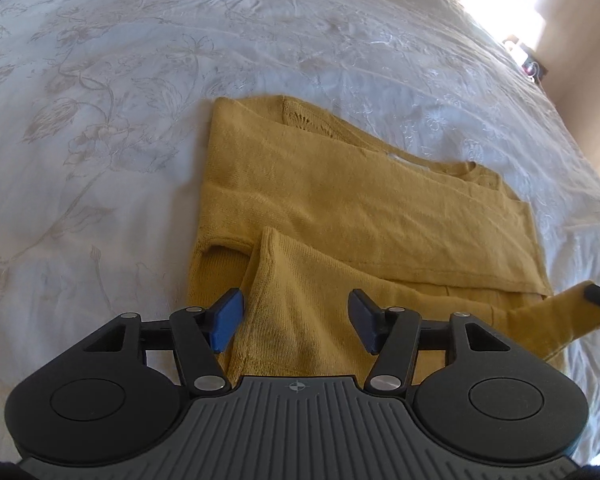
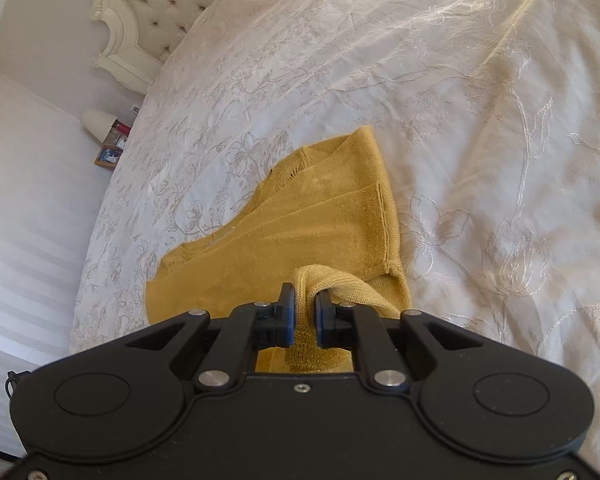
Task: Fold small clothes
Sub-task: 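Lay the hem down by the collar and open both grippers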
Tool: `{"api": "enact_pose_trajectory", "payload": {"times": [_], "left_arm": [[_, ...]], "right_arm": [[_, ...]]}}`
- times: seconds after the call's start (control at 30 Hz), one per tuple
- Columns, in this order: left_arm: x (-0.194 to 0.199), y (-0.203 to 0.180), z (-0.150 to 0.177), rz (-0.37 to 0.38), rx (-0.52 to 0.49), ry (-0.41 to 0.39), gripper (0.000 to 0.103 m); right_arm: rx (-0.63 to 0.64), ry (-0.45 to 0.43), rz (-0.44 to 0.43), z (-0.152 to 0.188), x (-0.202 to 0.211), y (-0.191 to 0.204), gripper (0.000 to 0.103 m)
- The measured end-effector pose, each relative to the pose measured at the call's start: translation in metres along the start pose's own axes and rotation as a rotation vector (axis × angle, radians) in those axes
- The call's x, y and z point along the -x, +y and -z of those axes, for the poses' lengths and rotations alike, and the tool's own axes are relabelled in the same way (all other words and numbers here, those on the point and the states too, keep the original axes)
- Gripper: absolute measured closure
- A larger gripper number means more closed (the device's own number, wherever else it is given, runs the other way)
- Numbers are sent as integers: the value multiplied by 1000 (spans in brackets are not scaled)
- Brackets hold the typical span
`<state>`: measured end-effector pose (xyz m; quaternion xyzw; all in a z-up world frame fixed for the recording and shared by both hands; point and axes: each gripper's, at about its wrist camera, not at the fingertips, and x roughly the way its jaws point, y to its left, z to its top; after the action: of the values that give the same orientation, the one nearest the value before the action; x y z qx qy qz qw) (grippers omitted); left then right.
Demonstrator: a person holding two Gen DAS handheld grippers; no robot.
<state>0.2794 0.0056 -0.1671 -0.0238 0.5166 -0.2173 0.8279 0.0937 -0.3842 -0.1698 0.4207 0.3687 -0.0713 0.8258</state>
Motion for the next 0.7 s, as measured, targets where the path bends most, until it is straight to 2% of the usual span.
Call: {"api": "enact_pose_trajectory", "payload": {"times": [0.1, 0.2, 0.27, 0.4, 0.5, 0.53, 0.7], "left_arm": [[-5, 2, -6, 17, -21, 8, 50], [-8, 0, -10, 29, -63, 26, 84], [-8, -3, -12, 29, -79, 30, 87], [-14, 1, -12, 88, -48, 70, 96], [-12, 9, -11, 119, 37, 54, 96], [-7, 15, -11, 143, 94, 35, 97], [37, 40, -11, 205, 344, -118, 97]], "right_arm": [[1, -13, 21, 3, 0, 4, 85], [-5, -21, 37, 6, -2, 6, 84], [-7, -26, 45, 7, -2, 8, 83], [-11, -30, 53, 10, -3, 9, 84], [-13, -31, 56, 11, -2, 9, 84], [-13, -32, 56, 12, 0, 9, 84], [-31, -64, 22, 10, 20, 13, 84]]}}
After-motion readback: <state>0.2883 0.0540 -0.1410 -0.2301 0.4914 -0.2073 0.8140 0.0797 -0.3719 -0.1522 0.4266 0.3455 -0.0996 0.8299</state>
